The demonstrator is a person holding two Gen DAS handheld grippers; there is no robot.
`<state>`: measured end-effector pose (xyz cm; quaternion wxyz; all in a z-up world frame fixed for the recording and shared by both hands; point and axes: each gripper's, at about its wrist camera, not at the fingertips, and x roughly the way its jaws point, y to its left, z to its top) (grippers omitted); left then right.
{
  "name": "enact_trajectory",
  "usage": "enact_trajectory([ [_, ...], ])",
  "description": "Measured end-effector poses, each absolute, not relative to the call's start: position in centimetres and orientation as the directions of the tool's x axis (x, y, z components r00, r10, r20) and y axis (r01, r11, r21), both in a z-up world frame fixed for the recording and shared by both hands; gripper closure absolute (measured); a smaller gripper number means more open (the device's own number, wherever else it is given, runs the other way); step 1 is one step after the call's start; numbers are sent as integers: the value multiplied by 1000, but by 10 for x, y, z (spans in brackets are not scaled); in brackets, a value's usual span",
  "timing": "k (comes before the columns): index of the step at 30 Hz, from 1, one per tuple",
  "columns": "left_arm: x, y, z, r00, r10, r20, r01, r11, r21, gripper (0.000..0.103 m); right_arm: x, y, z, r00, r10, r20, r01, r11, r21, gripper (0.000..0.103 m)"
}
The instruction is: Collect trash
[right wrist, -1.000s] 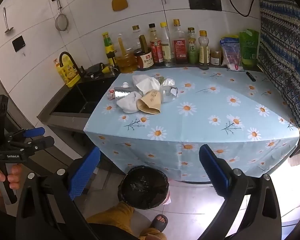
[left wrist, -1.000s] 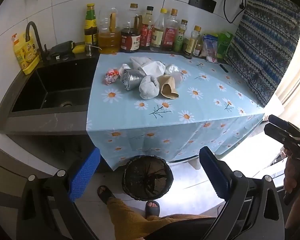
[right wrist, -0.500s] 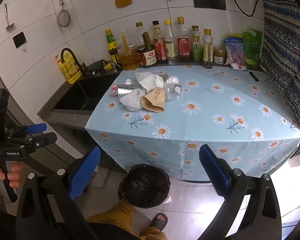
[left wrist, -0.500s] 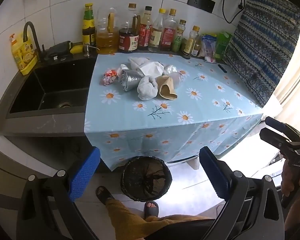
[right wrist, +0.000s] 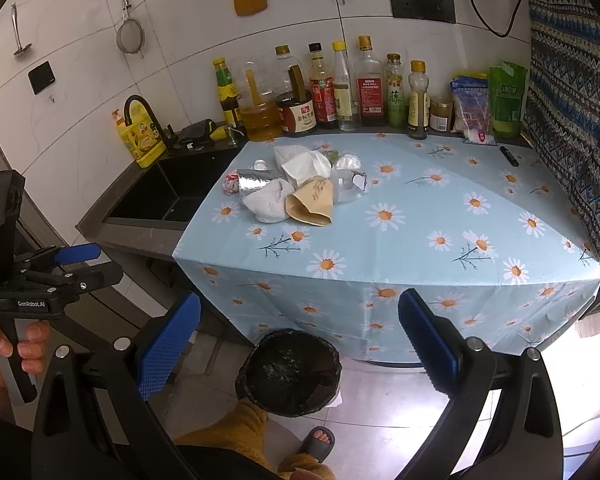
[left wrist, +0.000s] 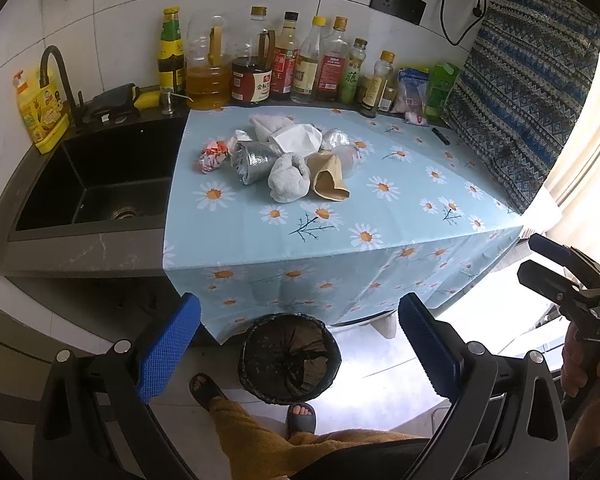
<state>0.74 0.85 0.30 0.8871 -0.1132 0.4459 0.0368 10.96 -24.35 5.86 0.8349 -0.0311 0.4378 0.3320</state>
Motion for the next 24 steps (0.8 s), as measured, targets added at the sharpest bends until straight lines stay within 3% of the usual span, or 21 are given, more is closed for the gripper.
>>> enact_trajectory([
  [24, 3, 5, 1, 599, -26, -800, -169, 973, -157, 7, 107, -233, 66, 378, 548, -746, -615, 751, 240, 5],
])
